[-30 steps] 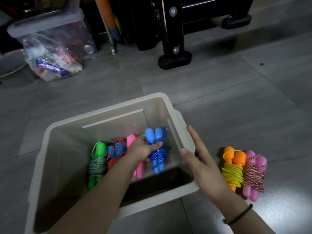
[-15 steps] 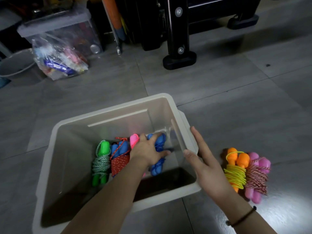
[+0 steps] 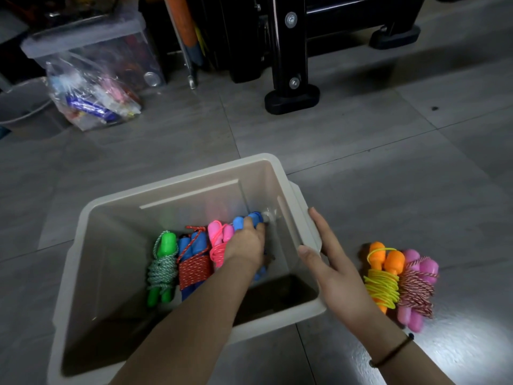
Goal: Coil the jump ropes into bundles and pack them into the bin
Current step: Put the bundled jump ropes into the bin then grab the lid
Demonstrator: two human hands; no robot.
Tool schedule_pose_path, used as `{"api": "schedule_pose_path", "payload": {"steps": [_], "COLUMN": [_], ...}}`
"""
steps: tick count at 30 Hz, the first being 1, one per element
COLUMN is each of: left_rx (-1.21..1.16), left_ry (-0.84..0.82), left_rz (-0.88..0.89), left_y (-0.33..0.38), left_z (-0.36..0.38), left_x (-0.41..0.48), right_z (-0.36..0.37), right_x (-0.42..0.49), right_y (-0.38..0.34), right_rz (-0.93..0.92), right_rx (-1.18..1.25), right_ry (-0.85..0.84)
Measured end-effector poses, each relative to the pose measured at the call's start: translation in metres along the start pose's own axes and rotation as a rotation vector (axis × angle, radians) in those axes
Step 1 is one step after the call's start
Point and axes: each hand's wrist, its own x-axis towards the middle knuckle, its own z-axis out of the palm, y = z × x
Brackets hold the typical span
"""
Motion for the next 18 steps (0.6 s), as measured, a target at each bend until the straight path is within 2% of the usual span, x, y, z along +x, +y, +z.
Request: {"api": "schedule_pose_path", "payload": {"steps": [4, 6, 7, 9, 10, 11, 13, 18], "left_rx": [-0.198, -0.422, -0.583, -0.995, -1.157, -1.249, -1.287, -1.345], "left_ry": [-0.070, -0.063, -0.084, -0.196, -0.257, -0.288, -0.277, -0.212], "left_rz": [0.051, 0.100, 0.131, 0.177, 0.196, 0.212, 0.230, 0.193], "left_y": [-0.013, -0.015, -0.014, -0.006, -0.002, 0.000, 0.003, 0.000], "left_z": [-0.008, -0.022, -0.029, -0.041, -0.043, -0.041, -0.038, -0.041], "left_x": [-0.005, -0.022, -0.034, -0.059, -0.068, -0.073, -0.073, -0.067], "right_z": [-0.005, -0.015, -0.024, -0.050, -0.064, -0.075, -0.091, -0.100], "right_x": [-0.001, -0.004, -0.004, -0.002, -0.003, -0.005, -0.010, -0.004], "right_y": [0.001, 0.012, 0.022, 0.049, 0.062, 0.074, 0.094, 0.108], "right_rz": [-0.025, -0.044, -0.049, 0.030, 0.157, 0.309, 0.468, 0.506], "right_rx": [0.077, 0.118, 0.039, -0.399, -0.607, -0.699, -0.724, -0.741], "right_ry": [-0.022, 0.087, 0.225, 0.479, 0.546, 0.561, 0.517, 0.525]}}
